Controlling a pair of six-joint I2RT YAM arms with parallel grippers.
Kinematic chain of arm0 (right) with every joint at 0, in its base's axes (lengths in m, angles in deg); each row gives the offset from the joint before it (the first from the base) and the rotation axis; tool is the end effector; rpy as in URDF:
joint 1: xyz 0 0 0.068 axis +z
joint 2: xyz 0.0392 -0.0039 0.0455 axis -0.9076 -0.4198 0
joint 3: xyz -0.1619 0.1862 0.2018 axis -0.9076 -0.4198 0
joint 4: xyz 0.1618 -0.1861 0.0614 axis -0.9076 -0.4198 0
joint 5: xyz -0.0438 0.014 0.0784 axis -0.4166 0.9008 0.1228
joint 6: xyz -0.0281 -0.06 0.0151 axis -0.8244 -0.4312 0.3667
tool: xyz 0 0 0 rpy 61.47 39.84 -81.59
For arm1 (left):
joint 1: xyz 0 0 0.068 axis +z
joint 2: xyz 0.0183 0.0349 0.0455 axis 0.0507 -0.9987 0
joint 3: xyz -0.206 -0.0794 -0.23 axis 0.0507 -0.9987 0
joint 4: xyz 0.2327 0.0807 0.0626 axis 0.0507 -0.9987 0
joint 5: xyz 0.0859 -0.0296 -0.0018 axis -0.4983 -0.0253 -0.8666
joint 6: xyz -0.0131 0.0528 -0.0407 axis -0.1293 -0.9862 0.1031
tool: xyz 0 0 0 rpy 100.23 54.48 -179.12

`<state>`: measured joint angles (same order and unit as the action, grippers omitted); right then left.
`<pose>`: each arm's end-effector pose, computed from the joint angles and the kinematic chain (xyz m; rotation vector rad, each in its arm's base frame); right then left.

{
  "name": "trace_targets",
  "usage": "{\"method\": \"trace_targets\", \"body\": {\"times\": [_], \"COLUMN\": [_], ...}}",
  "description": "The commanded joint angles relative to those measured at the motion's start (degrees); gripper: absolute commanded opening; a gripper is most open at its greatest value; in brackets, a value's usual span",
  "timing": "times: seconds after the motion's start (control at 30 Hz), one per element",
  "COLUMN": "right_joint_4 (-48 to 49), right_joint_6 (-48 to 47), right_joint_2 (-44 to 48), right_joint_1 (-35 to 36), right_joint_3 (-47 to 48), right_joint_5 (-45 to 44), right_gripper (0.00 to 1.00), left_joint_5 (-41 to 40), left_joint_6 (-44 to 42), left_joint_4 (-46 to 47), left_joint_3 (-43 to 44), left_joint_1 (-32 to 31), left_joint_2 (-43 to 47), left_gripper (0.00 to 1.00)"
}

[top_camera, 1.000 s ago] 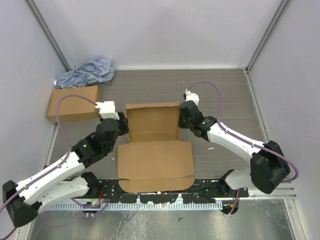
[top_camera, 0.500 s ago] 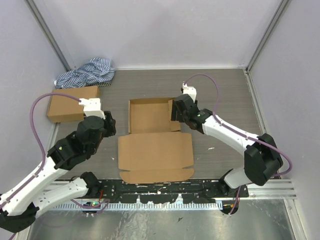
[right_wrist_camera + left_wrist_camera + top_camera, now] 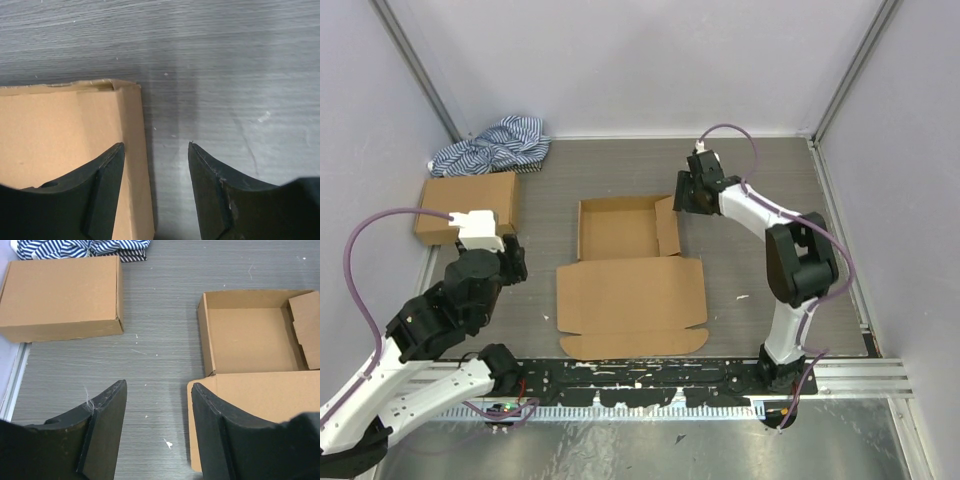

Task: Fold the paper box

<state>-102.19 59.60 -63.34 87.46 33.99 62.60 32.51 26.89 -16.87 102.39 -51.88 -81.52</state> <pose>0.3864 0.1526 0.2570 0.0750 2.4270 0.2465 0.0695 -0.0206 0.3808 -0.0273 1.8818 -0.0292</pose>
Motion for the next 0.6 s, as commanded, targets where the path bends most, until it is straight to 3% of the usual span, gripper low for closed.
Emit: {"method": "trace_targets", "body": {"times": [0.0, 0.33, 0.57], "right_joint_4": [-3.5, -5.4, -10.6], "right_joint_6": [-4.6, -6.0, -9.1], "right_joint_2": [-4.0, -6.7, -7.7], "right_joint_1": [0.7, 1.0, 3.6], "right_joint_3": [7.1, 8.1, 8.5], "right_joint_5": [9.8, 10.0, 4.0], "right_gripper": [0.58, 0.51, 0.47], "left_joint_5": [-1.8, -0.5, 1.4], "left_joint_6": [-1.2, -0.9, -0.9], "left_joint_4": [-0.5, -1.4, -1.1], "left_joint_3": [-2.6, -5.5, -5.9], "left_joint_1": [-0.1, 0.0, 0.0], "left_joint_2": [1.7, 4.5, 4.4], "left_gripper": [0.62, 0.62, 0.61]}}
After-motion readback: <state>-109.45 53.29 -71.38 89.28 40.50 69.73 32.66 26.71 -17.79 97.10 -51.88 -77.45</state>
